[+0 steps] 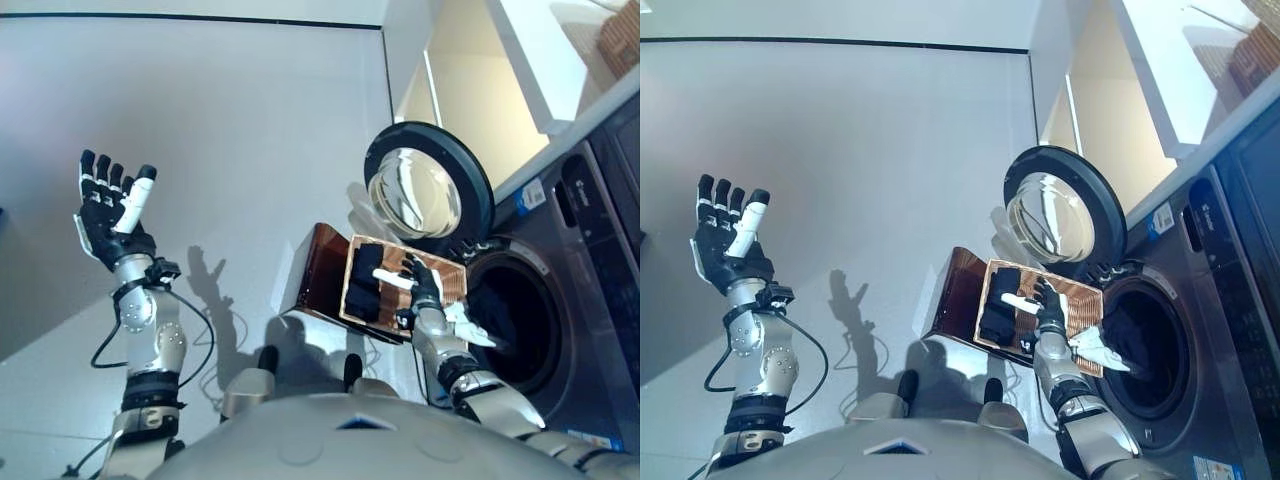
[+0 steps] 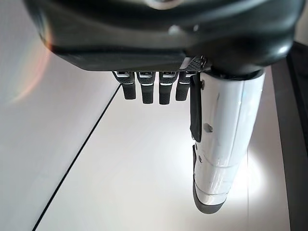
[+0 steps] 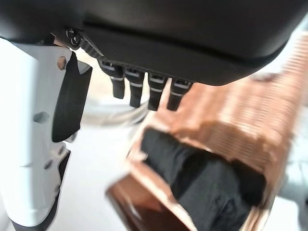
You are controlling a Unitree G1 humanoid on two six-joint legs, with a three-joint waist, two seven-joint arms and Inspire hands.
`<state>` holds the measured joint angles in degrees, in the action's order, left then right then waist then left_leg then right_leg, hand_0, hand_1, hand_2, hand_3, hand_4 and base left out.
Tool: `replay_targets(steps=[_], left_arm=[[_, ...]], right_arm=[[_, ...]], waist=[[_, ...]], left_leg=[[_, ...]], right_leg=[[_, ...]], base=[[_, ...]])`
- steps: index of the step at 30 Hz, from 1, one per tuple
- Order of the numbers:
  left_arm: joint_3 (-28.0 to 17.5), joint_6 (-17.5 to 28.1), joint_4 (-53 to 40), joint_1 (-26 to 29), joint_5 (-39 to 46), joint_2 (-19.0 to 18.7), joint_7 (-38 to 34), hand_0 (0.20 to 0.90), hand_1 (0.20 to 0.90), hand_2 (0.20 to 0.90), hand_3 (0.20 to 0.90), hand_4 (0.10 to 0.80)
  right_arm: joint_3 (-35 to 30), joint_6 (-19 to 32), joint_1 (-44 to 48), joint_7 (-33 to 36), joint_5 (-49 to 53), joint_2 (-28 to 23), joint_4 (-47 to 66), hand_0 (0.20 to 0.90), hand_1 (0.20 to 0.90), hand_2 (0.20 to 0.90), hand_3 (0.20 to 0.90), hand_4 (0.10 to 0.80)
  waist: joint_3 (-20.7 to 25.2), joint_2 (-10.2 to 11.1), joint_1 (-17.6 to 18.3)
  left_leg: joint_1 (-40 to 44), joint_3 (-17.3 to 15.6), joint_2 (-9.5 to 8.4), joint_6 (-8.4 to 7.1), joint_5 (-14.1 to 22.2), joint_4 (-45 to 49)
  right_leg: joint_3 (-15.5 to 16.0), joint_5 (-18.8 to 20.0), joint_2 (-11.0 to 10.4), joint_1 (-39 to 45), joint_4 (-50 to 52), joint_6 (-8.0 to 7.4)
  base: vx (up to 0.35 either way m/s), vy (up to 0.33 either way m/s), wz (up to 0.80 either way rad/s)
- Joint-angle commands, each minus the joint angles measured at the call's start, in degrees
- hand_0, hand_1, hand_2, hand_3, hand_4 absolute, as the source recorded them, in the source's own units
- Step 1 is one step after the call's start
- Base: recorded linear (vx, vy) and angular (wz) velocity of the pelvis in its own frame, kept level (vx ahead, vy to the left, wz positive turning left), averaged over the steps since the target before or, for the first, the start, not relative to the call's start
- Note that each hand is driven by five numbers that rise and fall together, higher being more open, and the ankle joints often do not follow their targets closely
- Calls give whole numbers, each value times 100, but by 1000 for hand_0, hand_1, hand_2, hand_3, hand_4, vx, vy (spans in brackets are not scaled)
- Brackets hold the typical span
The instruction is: Pick up the clothes and place them into the washing machine
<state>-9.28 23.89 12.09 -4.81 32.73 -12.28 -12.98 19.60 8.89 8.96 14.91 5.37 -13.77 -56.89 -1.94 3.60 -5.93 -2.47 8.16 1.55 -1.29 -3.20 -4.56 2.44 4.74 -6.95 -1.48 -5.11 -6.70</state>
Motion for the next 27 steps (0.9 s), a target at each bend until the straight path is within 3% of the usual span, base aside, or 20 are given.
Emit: replay_targets(steps=[1, 4, 5, 8, 13, 16, 27], left_arm=[[-259, 500, -574, 358, -550, -577, 244, 900, 900, 900, 900, 800], [-276, 533, -704, 326, -626, -613, 293, 900, 900, 900, 900, 800], [-231, 550, -846, 371, -612, -691, 295, 900, 900, 900, 900, 800], [-193, 551, -872, 421, -624, -737, 272, 900, 900, 900, 900, 800], [8, 655, -1016, 929, -655, -978, -55, 900, 900, 900, 900, 800], [79, 734, -1142, 1141, -656, -1007, -193, 900, 900, 900, 900, 800], [8, 863, -1701, 1333, -791, -980, -543, 900, 900, 900, 900, 800]], right_arm=[[162, -2, 300, 292, -1790, -496, 410, 900, 900, 900, 900, 800], [444, -61, 277, 283, -2702, -728, 585, 900, 900, 900, 900, 800], [665, -274, 405, 392, -3527, -881, 470, 900, 900, 900, 900, 800], [691, -329, 495, 452, -3664, -876, 360, 900, 900, 900, 900, 800], [1080, -835, 1549, 845, -4383, -930, -156, 900, 900, 900, 900, 800], [1186, -939, 2010, 989, -4459, -1056, -248, 900, 900, 900, 900, 800], [1516, -1124, 3155, 1181, -4649, -1570, -618, 900, 900, 900, 900, 800]], waist=[[107, 235, -52], [63, 307, -59], [-75, 410, -116], [-141, 437, -130], [-991, 496, -273], [-1309, 414, -298], [-1553, 73, -302]], left_leg=[[-42, 67, 99, -288, 124, -44], [-133, 105, 111, -282, 122, -44], [-285, 171, 121, -266, 108, -36], [-367, 206, 124, -261, 105, -11], [-1219, 253, 54, -215, 272, 880], [-1717, 209, 2, -251, 388, 1399], [-2940, 234, -154, -259, 753, 2376]], right_leg=[[-33, -273, -68, 19, 131, -73], [13, -273, -58, -38, 144, -97], [85, -294, -21, -154, 190, -92], [122, -321, -4, -235, 249, -85], [160, -447, 73, -978, 944, 22], [186, -529, 82, -1485, 1401, 27], [354, -916, 65, -2854, 2656, 10]], base=[[11, 0, 12], [-14, -16, 8], [-23, -24, 17], [-59, -37, 22], [-200, -41, 14], [-151, 14, 4], [-63, 28, 4]])
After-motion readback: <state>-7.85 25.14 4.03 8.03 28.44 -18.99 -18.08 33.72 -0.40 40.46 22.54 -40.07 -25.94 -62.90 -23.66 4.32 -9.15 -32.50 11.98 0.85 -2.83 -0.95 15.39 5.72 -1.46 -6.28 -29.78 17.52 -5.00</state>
